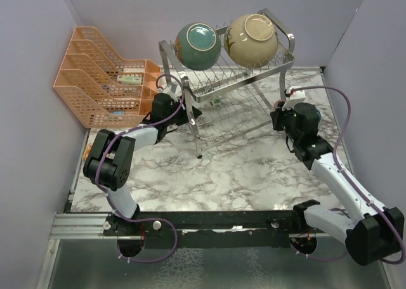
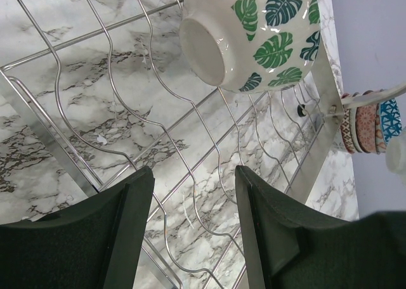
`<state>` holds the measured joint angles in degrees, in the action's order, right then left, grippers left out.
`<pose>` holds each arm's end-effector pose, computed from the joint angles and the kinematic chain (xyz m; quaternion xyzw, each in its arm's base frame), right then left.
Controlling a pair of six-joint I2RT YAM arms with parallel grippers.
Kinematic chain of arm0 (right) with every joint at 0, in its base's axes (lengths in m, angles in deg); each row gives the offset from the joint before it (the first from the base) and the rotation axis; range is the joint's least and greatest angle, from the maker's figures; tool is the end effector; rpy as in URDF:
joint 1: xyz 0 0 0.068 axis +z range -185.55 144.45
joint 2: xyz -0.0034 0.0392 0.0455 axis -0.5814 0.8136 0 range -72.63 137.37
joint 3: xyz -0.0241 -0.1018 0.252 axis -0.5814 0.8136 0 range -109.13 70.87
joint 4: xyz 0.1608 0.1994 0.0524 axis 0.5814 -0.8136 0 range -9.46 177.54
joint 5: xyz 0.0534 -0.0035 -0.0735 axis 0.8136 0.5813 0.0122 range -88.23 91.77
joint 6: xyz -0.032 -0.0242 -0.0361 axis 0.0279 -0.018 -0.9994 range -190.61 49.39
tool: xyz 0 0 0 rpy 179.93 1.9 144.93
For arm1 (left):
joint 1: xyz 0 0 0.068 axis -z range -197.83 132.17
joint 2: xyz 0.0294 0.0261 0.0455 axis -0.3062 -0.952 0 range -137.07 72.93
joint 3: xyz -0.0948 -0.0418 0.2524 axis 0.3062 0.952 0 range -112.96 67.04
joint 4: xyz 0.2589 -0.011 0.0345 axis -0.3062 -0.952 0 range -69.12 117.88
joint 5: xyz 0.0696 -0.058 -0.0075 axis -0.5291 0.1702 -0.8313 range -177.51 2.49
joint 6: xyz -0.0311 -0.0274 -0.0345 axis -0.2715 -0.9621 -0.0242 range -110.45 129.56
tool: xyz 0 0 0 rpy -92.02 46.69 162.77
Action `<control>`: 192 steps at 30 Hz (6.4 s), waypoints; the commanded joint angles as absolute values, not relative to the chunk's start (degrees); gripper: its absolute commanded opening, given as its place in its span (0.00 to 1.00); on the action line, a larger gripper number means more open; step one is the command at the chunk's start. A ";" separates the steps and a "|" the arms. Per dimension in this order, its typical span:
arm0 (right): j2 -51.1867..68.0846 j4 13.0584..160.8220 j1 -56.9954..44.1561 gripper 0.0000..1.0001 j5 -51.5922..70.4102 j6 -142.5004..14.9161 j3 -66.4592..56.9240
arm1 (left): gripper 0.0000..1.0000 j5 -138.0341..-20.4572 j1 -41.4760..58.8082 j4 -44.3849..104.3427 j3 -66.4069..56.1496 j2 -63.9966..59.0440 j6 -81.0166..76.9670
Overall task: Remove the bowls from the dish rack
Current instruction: Place the bowl with the bowl, then pick up the bowl from the dish rack.
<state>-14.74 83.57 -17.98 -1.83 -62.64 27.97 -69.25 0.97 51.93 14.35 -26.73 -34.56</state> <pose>0.2252 0.0689 0.2961 -0.0499 0.8122 0.1034 0.5720 0.3511 -0.1314 0.1936 -0.0947 0.8221 -0.3975 0.3964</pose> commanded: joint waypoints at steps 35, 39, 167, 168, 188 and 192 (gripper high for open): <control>10.67 68.55 -27.11 0.01 -23.86 -76.33 6.82 | 0.58 -64.71 -0.26 52.77 18.74 -29.49 -33.34; 12.04 68.39 -27.12 0.01 -23.59 -76.41 6.59 | 0.58 -64.66 -0.25 52.79 18.88 -29.50 -33.09; 54.55 146.79 -16.78 0.10 41.35 -31.94 -0.05 | 0.99 -62.47 -1.47 51.78 18.61 -32.70 -32.17; 54.33 146.56 -16.74 0.06 40.99 -32.12 0.10 | 0.99 -62.42 -1.45 51.78 18.69 -32.67 -32.14; 52.41 154.53 -16.82 0.01 46.47 -27.07 -0.60 | 0.98 -63.39 -1.75 52.68 19.56 -31.95 -32.62; 51.66 157.24 -16.76 0.01 49.54 -24.99 -0.54 | 0.98 -62.69 -2.04 54.02 20.16 -31.67 -33.40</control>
<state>54.21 150.82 -16.80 44.40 -28.04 0.10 -61.77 -1.01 63.86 16.37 -28.93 -33.43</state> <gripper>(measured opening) 0.063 0.982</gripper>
